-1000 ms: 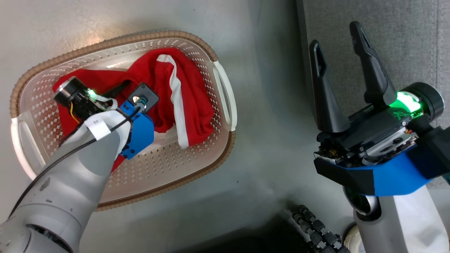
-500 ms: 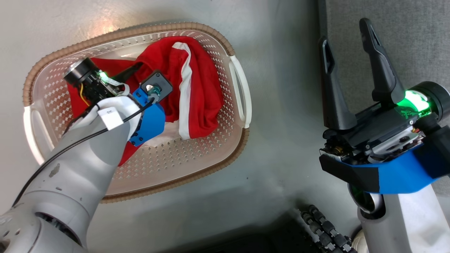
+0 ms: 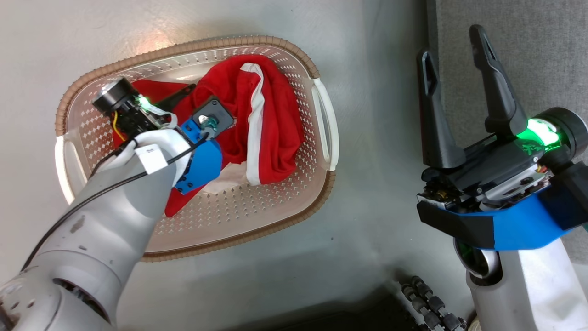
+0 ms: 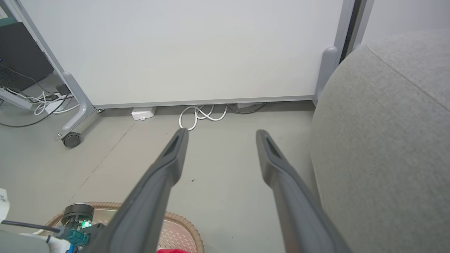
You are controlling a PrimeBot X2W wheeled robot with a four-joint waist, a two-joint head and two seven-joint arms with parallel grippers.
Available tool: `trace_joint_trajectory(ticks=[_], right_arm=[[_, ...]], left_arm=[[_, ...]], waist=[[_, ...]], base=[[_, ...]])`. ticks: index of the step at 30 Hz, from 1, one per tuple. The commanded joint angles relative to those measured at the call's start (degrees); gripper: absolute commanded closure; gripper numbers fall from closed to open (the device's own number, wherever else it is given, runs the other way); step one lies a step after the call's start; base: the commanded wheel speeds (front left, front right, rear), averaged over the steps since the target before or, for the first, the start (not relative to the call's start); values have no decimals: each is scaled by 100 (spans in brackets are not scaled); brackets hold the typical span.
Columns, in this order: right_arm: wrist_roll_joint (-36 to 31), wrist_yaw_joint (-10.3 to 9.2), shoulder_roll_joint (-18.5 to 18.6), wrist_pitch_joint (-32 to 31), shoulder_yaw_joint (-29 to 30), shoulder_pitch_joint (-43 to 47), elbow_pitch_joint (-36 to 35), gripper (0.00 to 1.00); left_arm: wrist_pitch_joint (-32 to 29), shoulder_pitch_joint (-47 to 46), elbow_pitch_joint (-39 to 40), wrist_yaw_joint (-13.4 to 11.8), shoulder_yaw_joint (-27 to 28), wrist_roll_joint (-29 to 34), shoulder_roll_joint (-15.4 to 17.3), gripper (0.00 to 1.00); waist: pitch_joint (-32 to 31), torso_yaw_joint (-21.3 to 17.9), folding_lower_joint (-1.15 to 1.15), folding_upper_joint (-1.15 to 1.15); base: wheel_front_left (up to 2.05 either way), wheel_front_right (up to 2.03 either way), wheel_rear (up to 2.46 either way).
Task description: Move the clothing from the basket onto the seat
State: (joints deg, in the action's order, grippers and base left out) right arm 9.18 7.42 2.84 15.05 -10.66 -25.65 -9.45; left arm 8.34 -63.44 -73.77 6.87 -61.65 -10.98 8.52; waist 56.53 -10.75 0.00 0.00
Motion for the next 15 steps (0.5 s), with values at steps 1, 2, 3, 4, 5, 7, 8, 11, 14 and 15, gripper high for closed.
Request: trace_joint_trajectory(ticks=[1,2,3,4,5,7,8,11,14,15], right_arm=[[39,13,9,20,-37,-98,15,0],[53,13,9,20,-54,-109,6,0],[53,13,9,20,-54,-109,6,0],[65,13,9,20,-65,-112,-9,0],[81,13,9,20,-68,-103,-25,0],[112,13,9,20,-69,-74,-53,0],[109,13,9,20,-72,-62,-59,0],[103,13,9,20,-75,-45,-65,0],[97,13,9,20,-54,-23,-75,0],[94,13,9,20,-46,-13,-80,0]], left_arm=[[-1,-22,-13,-44,62,-79,73,0],[-42,-24,-11,-43,104,-127,98,0],[-42,-24,-11,-43,104,-127,98,0],[-72,-37,-12,-41,107,-140,135,0],[-107,-42,-12,-36,144,-205,156,0],[-168,-23,-10,-14,233,-317,181,0],[-187,-60,-10,-7,197,-294,206,0],[-254,-110,-12,6,269,-420,274,0],[-347,-135,-11,22,324,-542,283,0],[-336,-160,-9,31,321,-576,266,0]], waist=[[13,-36,0,0],[29,-64,0,0],[29,-64,0,0],[54,-97,0,0],[78,-128,0,0],[130,-183,0,0],[162,-213,0,0],[233,-291,0,0],[294,-340,0,0],[311,-346,0,0]], base=[[0,0,0],[0,0,0],[0,0,0],[0,0,0],[0,0,0],[0,0,0],[0,0,0],[0,0,0],[0,0,0],[0,0,0]])
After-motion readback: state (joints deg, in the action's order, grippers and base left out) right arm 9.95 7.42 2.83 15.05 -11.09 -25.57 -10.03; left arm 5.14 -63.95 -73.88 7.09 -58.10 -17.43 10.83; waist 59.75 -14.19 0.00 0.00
